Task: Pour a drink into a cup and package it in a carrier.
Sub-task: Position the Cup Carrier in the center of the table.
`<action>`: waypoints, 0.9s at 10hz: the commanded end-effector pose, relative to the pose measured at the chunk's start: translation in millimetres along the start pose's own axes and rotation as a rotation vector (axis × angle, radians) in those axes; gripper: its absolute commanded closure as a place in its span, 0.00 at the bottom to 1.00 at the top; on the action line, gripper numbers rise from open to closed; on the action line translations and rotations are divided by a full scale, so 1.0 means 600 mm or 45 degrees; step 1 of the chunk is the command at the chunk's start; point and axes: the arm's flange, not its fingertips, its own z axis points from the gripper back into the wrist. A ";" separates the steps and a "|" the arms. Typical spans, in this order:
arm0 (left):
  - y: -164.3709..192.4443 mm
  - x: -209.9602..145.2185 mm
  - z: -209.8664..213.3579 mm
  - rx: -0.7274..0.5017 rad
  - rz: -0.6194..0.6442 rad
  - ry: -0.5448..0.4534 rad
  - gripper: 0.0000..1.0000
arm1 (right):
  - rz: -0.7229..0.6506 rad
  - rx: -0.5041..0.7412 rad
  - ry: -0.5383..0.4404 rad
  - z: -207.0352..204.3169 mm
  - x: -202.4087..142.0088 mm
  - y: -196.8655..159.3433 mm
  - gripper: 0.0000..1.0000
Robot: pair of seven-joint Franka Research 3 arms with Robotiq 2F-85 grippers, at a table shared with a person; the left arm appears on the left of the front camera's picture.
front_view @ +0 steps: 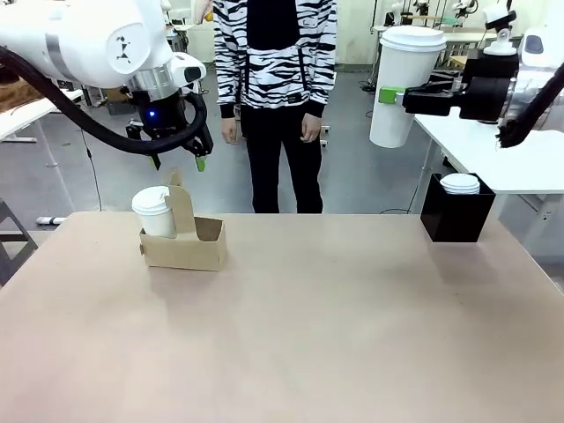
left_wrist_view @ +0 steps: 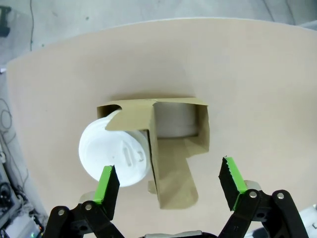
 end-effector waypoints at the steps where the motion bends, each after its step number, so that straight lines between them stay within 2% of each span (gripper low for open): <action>1: 0.008 0.008 0.001 0.049 0.062 0.031 0.00 | 0.022 0.002 -0.023 -0.005 0.005 -0.002 0.20; 2: 0.014 0.011 -0.009 0.055 0.089 0.018 0.00 | 0.022 0.002 -0.023 -0.005 0.005 -0.002 0.20; 3: 0.014 0.011 -0.014 0.055 0.086 0.038 0.60 | 0.022 0.002 -0.023 -0.005 0.005 -0.002 0.20; 4: 0.014 0.012 -0.018 0.052 0.083 0.049 0.60 | 0.022 0.002 -0.023 -0.005 0.005 -0.002 0.20; 5: 0.013 0.013 -0.021 0.056 0.083 0.061 1.00 | 0.022 0.002 -0.023 -0.005 0.005 -0.002 0.20; 6: 0.016 0.013 -0.025 0.059 0.088 0.070 0.62 | 0.022 0.002 -0.023 -0.005 0.005 -0.002 0.20; 7: 0.018 0.012 -0.028 0.056 0.093 0.075 1.00 | 0.022 0.002 -0.023 -0.005 0.005 -0.002 0.20; 9: 0.016 0.012 -0.031 0.059 0.093 0.078 1.00 | 0.022 0.002 -0.023 -0.005 0.005 -0.002 0.20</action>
